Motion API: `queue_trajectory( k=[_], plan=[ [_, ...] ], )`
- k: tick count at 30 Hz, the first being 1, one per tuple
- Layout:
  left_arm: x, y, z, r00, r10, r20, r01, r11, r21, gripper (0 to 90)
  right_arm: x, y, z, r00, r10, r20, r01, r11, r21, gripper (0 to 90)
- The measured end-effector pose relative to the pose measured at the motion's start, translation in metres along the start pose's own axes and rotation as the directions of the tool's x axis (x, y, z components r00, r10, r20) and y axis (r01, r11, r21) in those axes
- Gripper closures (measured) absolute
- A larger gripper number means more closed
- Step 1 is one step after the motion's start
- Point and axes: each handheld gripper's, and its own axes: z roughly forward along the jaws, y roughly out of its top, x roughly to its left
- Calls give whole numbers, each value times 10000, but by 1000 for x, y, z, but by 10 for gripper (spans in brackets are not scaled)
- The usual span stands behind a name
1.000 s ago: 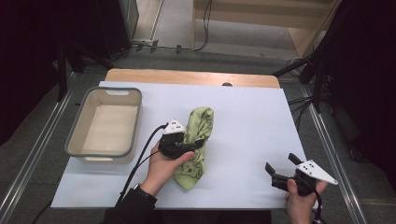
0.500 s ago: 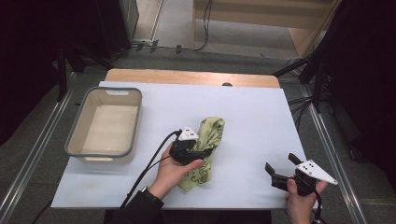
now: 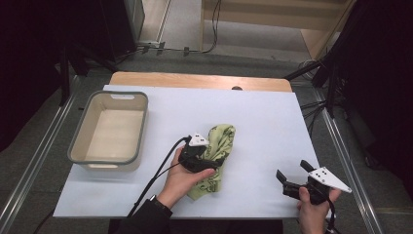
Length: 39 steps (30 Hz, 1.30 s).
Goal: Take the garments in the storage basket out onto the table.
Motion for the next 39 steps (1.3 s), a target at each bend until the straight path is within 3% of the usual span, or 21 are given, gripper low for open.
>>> queue_trajectory(
  k=[2,5,12,16,22,32,34,39],
  plan=[
    [0,2,-4,10000,-24,17,25,9997,-258,131,0,0,0,10000,1,-6,-1,10000,-3,0],
    [-1,4,-12,9999,131,4,-131,9982,-584,77,0,0,0,10000,5,-11,-5,10000,0,0],
    [5,2,-33,9997,223,-61,-228,9956,-910,40,3,1,0,10000,-54,-61,54,10000,-17,0],
    [11,-9,-43,9996,167,209,-144,9946,-1031,0,8,3,-1,9998,-129,-148,128,9999,-55,0],
    [18,-29,-56,9999,115,86,-103,9909,-1345,0,16,6,0,9990,-303,-328,300,9995,-119,0],
    [15,-62,-71,10000,76,-28,-80,9867,-1624,0,43,11,6,9950,-386,-921,380,9992,-84,0],
    [15,-65,-73,9995,253,-195,-278,9899,-1389,0,52,12,10,9932,-379,-1096,377,9993,-37,0],
    [15,-70,-81,9990,260,-352,-310,9880,-1510,0,73,14,19,9857,-256,-1668,269,9996,59,0]
  ],
)
